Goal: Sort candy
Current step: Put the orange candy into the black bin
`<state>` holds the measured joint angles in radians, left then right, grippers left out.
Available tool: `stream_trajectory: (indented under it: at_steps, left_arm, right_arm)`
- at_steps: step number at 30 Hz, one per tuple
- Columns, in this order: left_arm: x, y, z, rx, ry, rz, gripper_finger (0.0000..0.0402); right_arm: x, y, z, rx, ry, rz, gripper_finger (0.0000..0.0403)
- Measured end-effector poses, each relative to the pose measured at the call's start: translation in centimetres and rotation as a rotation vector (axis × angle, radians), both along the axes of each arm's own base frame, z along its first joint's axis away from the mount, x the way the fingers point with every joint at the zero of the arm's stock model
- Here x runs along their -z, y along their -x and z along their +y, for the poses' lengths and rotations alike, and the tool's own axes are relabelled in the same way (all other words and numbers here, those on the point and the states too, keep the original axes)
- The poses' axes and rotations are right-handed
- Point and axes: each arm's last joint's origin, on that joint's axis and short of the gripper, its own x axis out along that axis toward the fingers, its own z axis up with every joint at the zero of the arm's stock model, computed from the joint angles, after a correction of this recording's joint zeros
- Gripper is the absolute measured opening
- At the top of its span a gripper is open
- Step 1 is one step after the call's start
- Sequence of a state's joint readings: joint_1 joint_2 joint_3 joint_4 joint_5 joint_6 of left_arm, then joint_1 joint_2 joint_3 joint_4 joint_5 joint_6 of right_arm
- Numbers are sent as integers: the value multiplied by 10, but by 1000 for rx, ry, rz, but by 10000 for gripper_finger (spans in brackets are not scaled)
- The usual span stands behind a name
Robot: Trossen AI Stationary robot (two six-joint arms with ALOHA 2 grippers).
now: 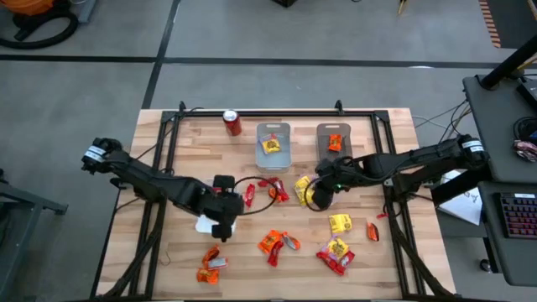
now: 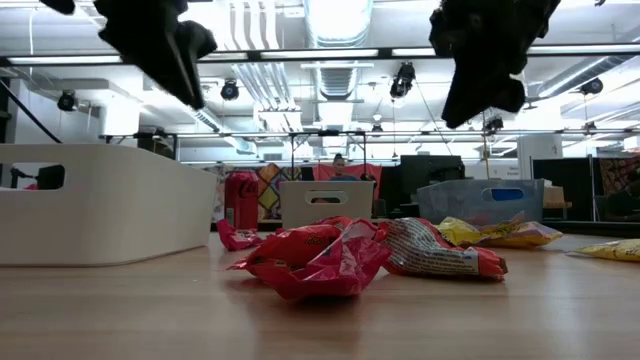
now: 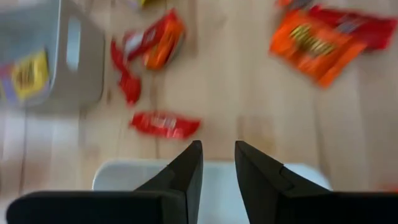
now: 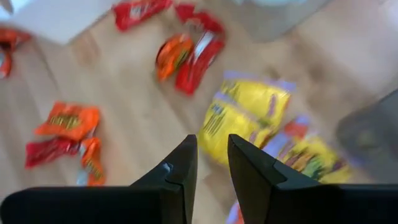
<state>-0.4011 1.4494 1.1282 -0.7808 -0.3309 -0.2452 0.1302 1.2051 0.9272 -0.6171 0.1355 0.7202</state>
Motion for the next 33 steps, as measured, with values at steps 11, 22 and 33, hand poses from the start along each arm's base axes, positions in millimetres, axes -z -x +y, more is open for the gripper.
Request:
stream_trajectory:
  at_steps: [11, 22, 33]
  left_arm:
    - [-8, 31, 11, 128, 48, -352, 77]
    - [-22, 50, 24, 71, -69, -610, 77]
    - [-26, 49, 28, -10, -204, -647, 77]
  right_arm:
    - [38, 2, 22, 58, -277, 352, 73]
    - [42, 37, 38, 197, -355, 725, 105]
    - [41, 55, 75, 252, -414, 825, 215]
